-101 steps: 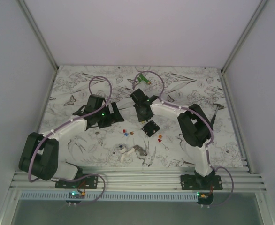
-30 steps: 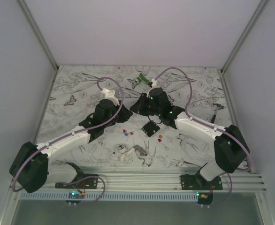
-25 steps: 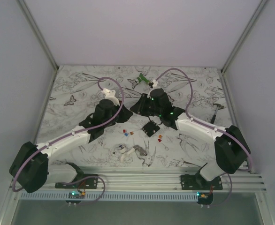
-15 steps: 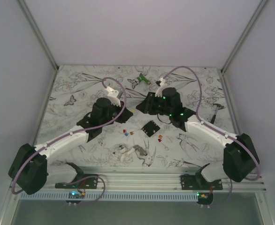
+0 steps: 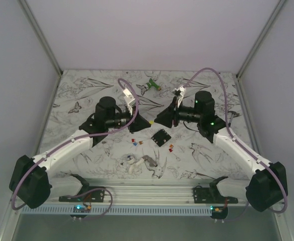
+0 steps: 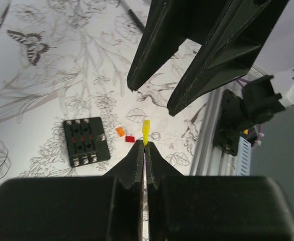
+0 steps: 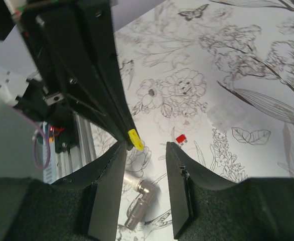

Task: Snap on the fuse box
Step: Pick up the fuse from the center of the board, then adjust the fuse box base at the center of the board, then install the fuse at the fuse box base.

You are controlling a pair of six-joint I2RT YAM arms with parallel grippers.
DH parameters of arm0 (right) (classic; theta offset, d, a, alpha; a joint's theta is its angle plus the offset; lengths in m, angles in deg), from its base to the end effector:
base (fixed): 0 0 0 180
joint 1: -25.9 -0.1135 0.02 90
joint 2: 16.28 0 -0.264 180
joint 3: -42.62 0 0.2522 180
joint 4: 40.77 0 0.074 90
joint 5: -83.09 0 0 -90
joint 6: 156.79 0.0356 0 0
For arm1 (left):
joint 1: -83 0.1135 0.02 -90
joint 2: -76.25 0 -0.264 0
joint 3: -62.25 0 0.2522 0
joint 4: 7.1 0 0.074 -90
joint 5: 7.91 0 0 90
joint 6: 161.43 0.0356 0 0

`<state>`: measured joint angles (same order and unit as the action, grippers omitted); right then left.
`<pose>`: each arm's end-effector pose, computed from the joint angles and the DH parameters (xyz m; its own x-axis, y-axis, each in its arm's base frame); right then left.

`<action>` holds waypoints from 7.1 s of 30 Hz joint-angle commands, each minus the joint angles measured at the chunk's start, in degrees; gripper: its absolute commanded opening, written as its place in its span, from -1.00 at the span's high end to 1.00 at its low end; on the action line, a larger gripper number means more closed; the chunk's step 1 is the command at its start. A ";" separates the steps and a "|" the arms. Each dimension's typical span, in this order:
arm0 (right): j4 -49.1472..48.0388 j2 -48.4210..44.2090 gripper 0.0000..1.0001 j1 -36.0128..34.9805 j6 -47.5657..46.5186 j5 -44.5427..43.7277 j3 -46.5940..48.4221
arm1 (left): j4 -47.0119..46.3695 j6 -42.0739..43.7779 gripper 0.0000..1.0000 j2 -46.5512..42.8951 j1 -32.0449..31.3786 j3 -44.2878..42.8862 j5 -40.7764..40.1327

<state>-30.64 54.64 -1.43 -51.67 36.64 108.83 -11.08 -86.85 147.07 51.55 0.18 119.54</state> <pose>0.2388 0.1510 0.3167 -0.4608 -0.0253 -0.8872 -0.8331 0.3571 0.4225 0.2314 -0.1669 0.3160 -0.3160 -0.0542 -0.9472 0.8788 0.3596 -0.3137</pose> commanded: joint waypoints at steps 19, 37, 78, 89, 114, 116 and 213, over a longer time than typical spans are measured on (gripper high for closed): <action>3.86 -2.21 0.36 0.10 -10.72 15.22 2.75 | 0.67 3.55 1.00 1.42 -2.55 -4.51 12.82; 7.86 -6.12 1.00 0.93 -11.55 -3.80 -0.58 | 2.65 2.69 0.24 5.21 -3.05 -2.92 -0.07; 9.27 -14.54 1.00 3.94 -3.78 -41.79 -12.08 | 22.63 0.85 -0.98 43.58 -18.16 -27.23 -47.24; 9.18 -13.84 1.00 3.95 -3.66 -41.54 -11.93 | 27.01 0.92 -0.99 38.95 -17.84 -23.83 -56.59; 8.41 -12.57 1.00 3.93 -2.77 -39.65 -11.73 | 35.65 -18.49 -0.21 40.36 -14.47 -25.54 -46.79; 8.30 -12.64 1.00 3.95 -2.74 -39.44 -11.97 | 35.96 -20.92 -0.07 40.61 -14.35 -26.28 -46.52; 5.48 27.42 1.00 -20.11 -1.77 -61.85 2.31 | 23.64 -35.20 -0.29 29.42 5.43 -10.30 -14.35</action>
<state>-22.91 81.06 -21.17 -54.10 -23.19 111.21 12.55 -121.93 175.09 56.49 -9.72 103.67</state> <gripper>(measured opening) 0.027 0.642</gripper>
